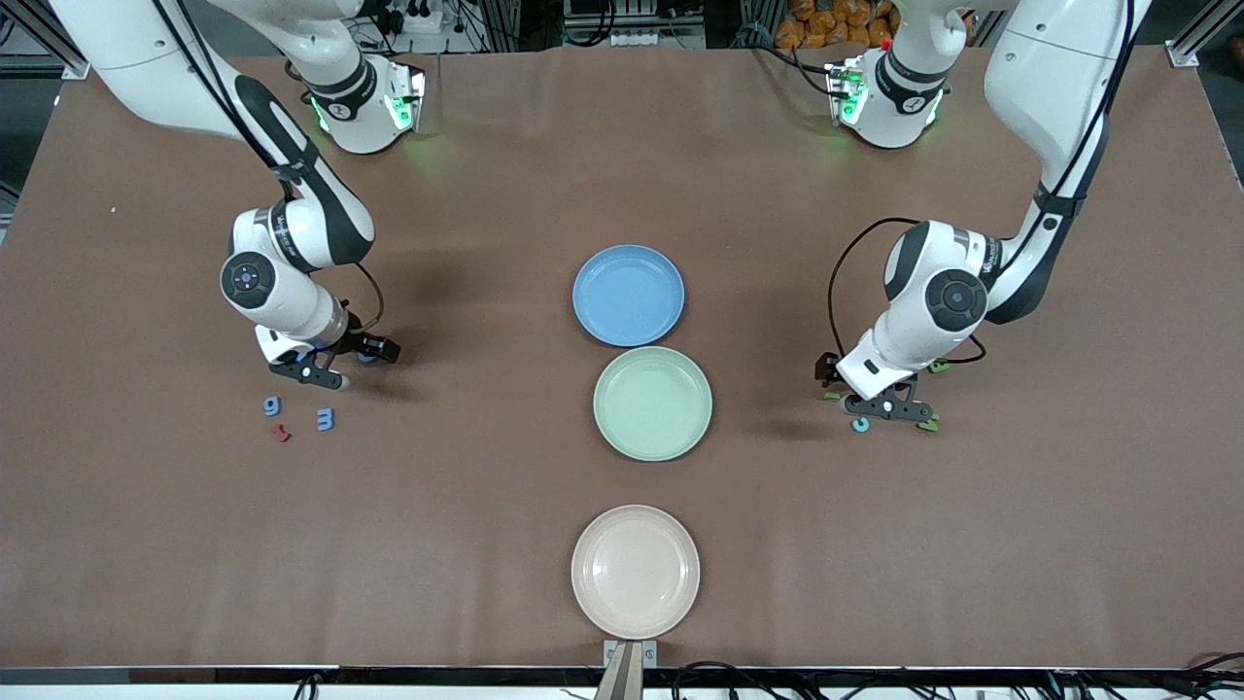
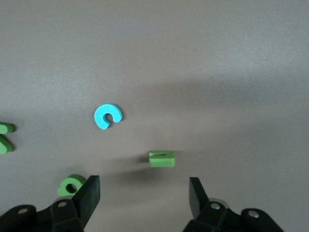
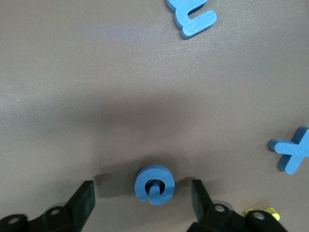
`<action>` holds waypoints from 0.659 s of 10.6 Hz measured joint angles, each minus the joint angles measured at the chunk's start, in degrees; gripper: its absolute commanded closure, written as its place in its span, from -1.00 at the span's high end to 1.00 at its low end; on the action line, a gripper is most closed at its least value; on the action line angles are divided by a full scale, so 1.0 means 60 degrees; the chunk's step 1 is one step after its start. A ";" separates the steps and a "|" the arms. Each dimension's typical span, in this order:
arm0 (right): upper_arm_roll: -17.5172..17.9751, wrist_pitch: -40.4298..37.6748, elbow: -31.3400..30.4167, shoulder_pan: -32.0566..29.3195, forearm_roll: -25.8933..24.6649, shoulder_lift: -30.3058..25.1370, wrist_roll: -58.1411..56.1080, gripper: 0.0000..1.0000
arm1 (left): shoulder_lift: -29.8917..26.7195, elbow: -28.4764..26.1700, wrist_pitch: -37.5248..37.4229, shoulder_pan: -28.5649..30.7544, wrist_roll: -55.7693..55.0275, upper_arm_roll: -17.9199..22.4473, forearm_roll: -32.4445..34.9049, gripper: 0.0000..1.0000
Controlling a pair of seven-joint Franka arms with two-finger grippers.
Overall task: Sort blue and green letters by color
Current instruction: 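Grasp blue C with the right gripper while the left gripper grasps green I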
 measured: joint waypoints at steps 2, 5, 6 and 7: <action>0.0001 0.0041 -0.0002 0.0000 -0.0087 0.0008 0.0000 -0.34 | 0.0242 0.0118 0.0157 -0.0005 0.0002 0.0000 0.0015 0.56; 0.0045 0.0122 0.0001 0.0002 -0.0090 -0.0041 0.0006 -0.72 | 0.0624 0.0494 0.0164 -0.0025 0.0010 0.0000 0.0275 0.46; 0.0042 0.0126 0.0001 0.0002 -0.0090 -0.0041 0.0006 -0.73 | 0.0754 0.0632 0.0165 -0.0032 0.0010 0.0000 0.0375 0.41; 0.0040 0.0128 0.0001 0.0002 -0.0090 -0.0041 0.0050 -0.74 | 0.0862 0.0738 0.0165 -0.0041 0.0010 -0.0001 0.0384 0.41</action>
